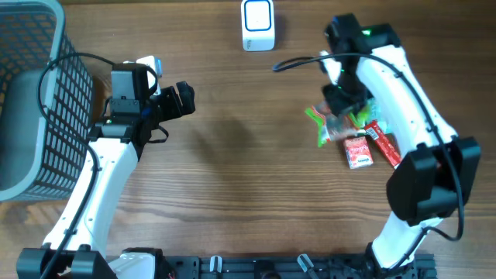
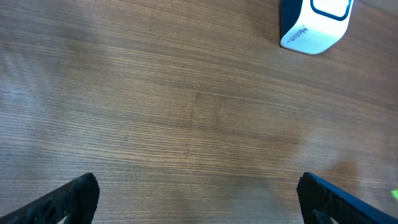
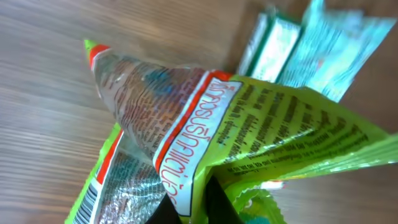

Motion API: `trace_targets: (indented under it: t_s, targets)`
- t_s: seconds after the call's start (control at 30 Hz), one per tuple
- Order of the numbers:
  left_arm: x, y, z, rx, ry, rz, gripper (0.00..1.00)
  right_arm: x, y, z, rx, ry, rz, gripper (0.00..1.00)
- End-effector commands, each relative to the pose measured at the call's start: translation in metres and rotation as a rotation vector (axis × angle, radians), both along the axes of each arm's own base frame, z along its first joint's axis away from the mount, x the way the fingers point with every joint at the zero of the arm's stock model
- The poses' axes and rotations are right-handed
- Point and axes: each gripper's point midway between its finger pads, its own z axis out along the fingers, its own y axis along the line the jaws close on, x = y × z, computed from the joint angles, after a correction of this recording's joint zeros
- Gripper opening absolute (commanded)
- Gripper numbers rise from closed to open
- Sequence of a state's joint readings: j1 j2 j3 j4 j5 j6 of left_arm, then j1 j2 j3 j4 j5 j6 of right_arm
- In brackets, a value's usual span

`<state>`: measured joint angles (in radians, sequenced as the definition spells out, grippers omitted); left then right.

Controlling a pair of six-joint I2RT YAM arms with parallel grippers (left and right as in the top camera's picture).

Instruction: Scan the item barcode

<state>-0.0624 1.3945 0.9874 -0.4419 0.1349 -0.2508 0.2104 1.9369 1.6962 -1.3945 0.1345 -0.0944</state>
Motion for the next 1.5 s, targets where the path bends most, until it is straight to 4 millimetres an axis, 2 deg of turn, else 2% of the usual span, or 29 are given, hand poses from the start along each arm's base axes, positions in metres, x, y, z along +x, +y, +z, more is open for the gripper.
trace_targets:
  t_s: [0.0, 0.03, 0.13, 0.3, 0.43, 0.47, 0.6, 0.7, 0.8, 1.03, 1.13, 1.27, 1.37, 1.47]
  targets:
    - [0.002, 0.003, 0.006, 0.008, -0.019, -0.001, 1.0, -0.015, -0.024, -0.032, 0.029, 0.069, -0.135, 0.95]
    - [0.002, 0.003, 0.006, 0.008, -0.019, -0.001, 1.0, -0.017, -0.029, -0.039, 0.027, 0.069, -0.173, 1.0]
    - [0.002, 0.003, 0.006, 0.008, -0.019, -0.001, 1.0, -0.012, -0.042, -0.055, 0.031, 0.038, -0.238, 1.0]
    - [0.002, 0.003, 0.006, 0.008, -0.019, -0.001, 1.0, 0.008, -0.043, -0.058, 0.048, -0.046, -0.245, 1.0]
    - [0.002, 0.003, 0.006, 0.008, -0.019, -0.001, 1.0, 0.053, -0.04, -0.054, 0.082, -0.226, -0.24, 1.0]
    - [0.002, 0.003, 0.006, 0.008, -0.019, -0.001, 1.0, 0.073, -0.039, -0.05, 0.097, -0.307, -0.238, 1.0]
    - [0.002, 0.003, 0.006, 0.008, -0.019, -0.001, 1.0, 0.131, -0.035, -0.028, 0.144, -0.557, -0.228, 1.0]
    - [0.002, 0.003, 0.006, 0.008, -0.019, -0.001, 1.0, 0.155, -0.034, -0.013, 0.165, -0.672, -0.223, 1.0]
    - [0.002, 0.003, 0.006, 0.008, -0.019, -0.001, 1.0, 0.163, -0.033, -0.007, 0.173, -0.714, -0.221, 1.0]
    - [0.002, 0.003, 0.006, 0.008, -0.019, -0.001, 1.0, 0.162, -0.034, -0.004, 0.173, -0.717, -0.222, 1.0]
    - [0.002, 0.003, 0.006, 0.008, -0.019, -0.001, 1.0, 0.162, -0.034, 0.02, 0.182, -0.765, -0.219, 1.0]
    - [0.002, 0.003, 0.006, 0.008, -0.019, -0.001, 1.0, 0.153, -0.034, 0.095, 0.209, -0.917, -0.21, 1.0]
    - [0.002, 0.003, 0.006, 0.008, -0.019, -0.001, 1.0, 0.133, -0.036, 0.165, 0.235, -1.062, -0.201, 1.0]
    - [0.002, 0.003, 0.006, 0.008, -0.019, -0.001, 1.0, 0.111, -0.037, 0.217, 0.256, -1.176, -0.193, 1.0]
